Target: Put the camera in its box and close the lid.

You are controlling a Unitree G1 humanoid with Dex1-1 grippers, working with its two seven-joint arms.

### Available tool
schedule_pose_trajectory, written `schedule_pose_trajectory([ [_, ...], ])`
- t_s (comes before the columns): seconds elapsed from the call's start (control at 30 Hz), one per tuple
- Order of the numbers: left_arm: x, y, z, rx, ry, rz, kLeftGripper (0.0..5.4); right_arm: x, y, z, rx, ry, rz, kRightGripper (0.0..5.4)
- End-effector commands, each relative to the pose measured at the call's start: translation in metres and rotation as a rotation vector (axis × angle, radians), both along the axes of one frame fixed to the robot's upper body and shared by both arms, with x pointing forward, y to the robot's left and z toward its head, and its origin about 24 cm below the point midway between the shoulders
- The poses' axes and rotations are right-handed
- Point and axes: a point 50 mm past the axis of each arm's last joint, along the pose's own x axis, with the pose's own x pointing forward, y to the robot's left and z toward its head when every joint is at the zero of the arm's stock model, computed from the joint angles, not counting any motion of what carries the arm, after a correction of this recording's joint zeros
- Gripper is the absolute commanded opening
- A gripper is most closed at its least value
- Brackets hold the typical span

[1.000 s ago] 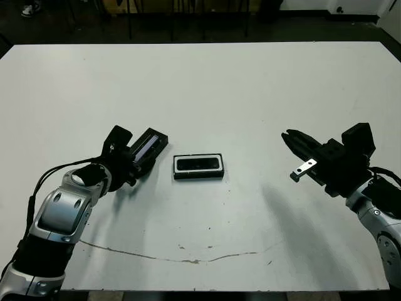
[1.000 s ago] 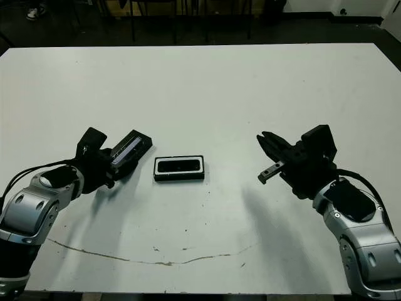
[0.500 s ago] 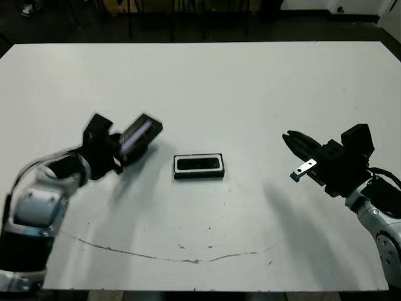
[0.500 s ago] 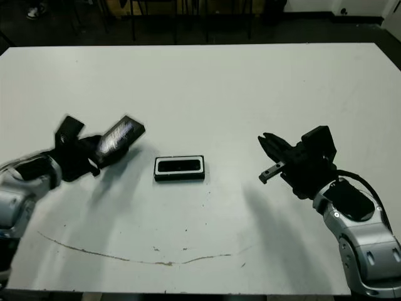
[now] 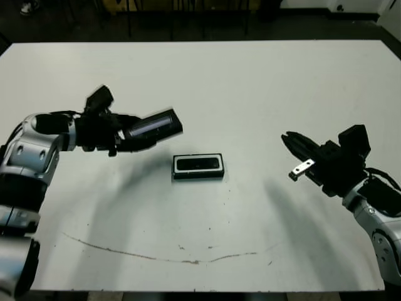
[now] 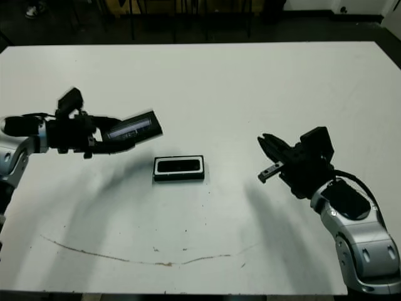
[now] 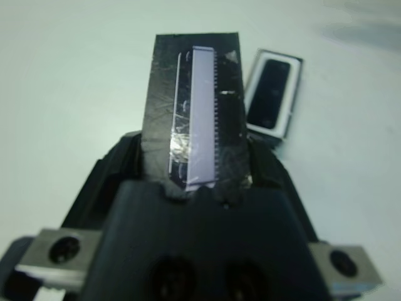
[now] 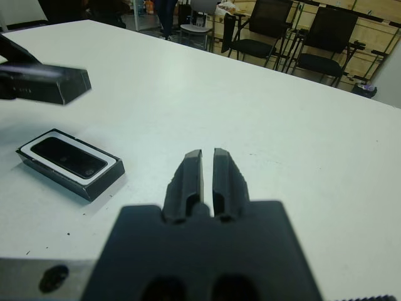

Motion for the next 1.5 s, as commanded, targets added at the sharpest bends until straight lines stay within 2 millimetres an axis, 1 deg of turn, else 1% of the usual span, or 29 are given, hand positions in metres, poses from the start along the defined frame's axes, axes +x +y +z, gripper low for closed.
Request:
schedule_pose_trajectory([
  [0.03, 0.002, -0.005, -0.007, 0.024, 0.046, -0.041, 2.79, 0.000, -0.002, -0.003, -0.005, 0.013, -0.016, 0.00],
  [0.23, 0.003, -0.014, -0.014, -0.016, 0.081, -0.110, 2.79, 0.001, -0.002, -0.003, -0.004, 0.011, -0.004, 0.00],
  [0.37, 0.002, -0.017, -0.022, -0.103, 0.135, -0.138, 2.79, 0.000, -0.002, -0.003, -0.005, 0.013, -0.008, 0.00],
  [0.53, 0.000, -0.019, -0.029, -0.146, 0.190, -0.165, 2.79, -0.001, -0.003, -0.003, -0.009, 0.009, -0.004, 0.00],
  [0.93, -0.006, -0.022, -0.044, -0.149, 0.259, -0.183, 2.79, -0.003, -0.002, -0.004, 0.000, 0.026, -0.015, 0.00],
  [1.2, -0.009, -0.029, -0.055, -0.124, 0.325, -0.185, 2.79, -0.003, -0.003, -0.004, -0.012, 0.019, -0.010, 0.00],
  [1.5, -0.013, -0.033, -0.059, -0.137, 0.318, -0.214, 2.79, -0.003, -0.003, -0.004, -0.002, 0.026, -0.011, 0.00],
])
